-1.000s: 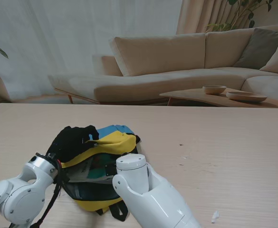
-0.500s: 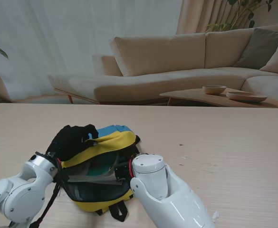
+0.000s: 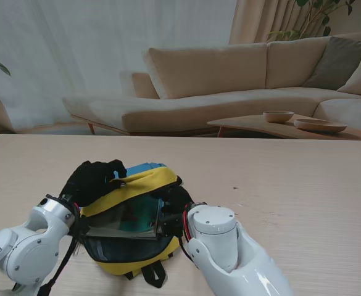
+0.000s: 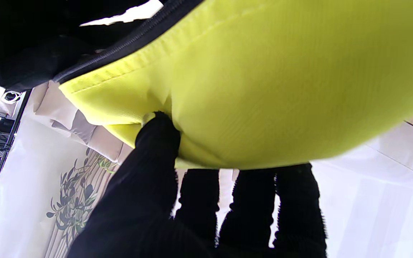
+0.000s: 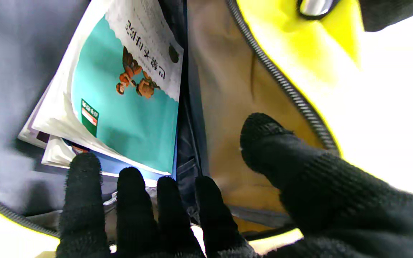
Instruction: Pack books into the school bag then zip close the school bag
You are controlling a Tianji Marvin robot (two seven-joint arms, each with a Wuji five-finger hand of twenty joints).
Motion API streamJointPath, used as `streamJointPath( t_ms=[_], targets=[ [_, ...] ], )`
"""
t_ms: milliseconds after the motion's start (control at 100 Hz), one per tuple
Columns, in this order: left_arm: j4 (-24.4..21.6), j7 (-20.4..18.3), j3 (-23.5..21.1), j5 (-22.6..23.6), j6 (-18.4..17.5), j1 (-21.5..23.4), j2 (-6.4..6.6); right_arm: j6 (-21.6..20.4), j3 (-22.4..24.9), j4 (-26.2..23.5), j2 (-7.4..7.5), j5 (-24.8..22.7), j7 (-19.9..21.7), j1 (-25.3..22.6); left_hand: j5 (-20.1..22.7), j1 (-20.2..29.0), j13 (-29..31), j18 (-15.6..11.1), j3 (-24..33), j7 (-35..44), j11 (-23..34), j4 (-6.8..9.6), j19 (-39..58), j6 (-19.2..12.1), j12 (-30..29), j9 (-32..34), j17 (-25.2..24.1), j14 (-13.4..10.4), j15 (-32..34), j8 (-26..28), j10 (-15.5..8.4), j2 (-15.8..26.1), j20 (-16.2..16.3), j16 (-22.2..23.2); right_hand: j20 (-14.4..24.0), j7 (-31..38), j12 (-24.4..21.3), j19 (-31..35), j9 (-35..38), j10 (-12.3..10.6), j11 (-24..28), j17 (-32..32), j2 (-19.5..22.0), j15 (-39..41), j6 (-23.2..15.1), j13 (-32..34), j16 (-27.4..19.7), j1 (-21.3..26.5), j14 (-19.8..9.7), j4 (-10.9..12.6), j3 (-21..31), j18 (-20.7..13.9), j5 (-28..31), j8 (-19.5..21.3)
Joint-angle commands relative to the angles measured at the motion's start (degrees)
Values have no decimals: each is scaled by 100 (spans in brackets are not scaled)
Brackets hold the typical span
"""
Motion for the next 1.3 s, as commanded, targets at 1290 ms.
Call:
streamJointPath(
  t_ms=[1290],
  targets=[
    [61, -511, 618, 84, 787, 383, 62, -2468, 1332, -1289, 1405, -2674, 2603, -1576, -129, 459, -227, 22, -47, 239, -212, 251, 40, -88, -60, -67, -298, 120, -264, -307, -92, 465, -81, -43, 390, 749, 385, 780, 845, -437, 834, -93, -131, 1779, -454, -146, 951, -271, -294, 316, 80, -179, 887, 555]
  ],
)
